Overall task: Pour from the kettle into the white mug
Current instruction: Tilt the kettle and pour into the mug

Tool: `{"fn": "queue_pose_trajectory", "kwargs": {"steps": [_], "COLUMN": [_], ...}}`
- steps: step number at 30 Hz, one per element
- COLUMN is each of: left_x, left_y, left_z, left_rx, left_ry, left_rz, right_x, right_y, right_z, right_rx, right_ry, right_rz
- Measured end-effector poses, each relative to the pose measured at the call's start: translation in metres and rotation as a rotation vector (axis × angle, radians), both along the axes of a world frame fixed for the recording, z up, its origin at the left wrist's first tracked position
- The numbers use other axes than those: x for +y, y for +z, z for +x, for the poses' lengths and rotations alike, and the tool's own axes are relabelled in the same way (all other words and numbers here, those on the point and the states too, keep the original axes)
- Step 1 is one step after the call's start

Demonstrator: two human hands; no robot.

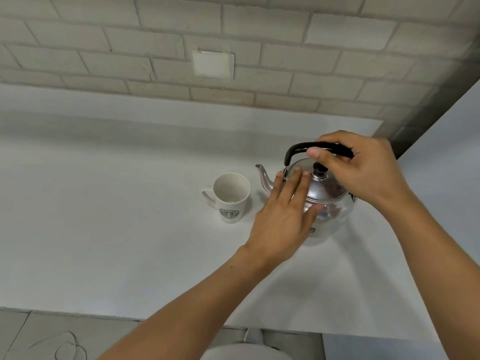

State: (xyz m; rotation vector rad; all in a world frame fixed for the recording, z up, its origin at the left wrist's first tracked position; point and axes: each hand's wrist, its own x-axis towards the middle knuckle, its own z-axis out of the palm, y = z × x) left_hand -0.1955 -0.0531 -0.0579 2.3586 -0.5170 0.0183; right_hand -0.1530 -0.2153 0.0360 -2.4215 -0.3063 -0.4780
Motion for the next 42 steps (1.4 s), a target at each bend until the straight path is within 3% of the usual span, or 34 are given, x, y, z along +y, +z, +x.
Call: {"fn": "queue_pose_trajectory", "kwargs": {"steps": [14, 42], "left_x": [0.011, 0.006], "left_y": [0.01, 0.009], "left_z": [-0.021, -0.007], "left_rx": [0.124, 0.136], "left_ry": [0.047, 0.156], "left_rz": [-0.226, -0.595], "right_x": [0.039, 0.082], "right_y": [0.033, 0.057], "right_z": [-0.001, 0.037], "right_rx": [0.066, 0.1], "right_ry": [0.172, 0.299], "right_rz": [-0.228, -0.617]}}
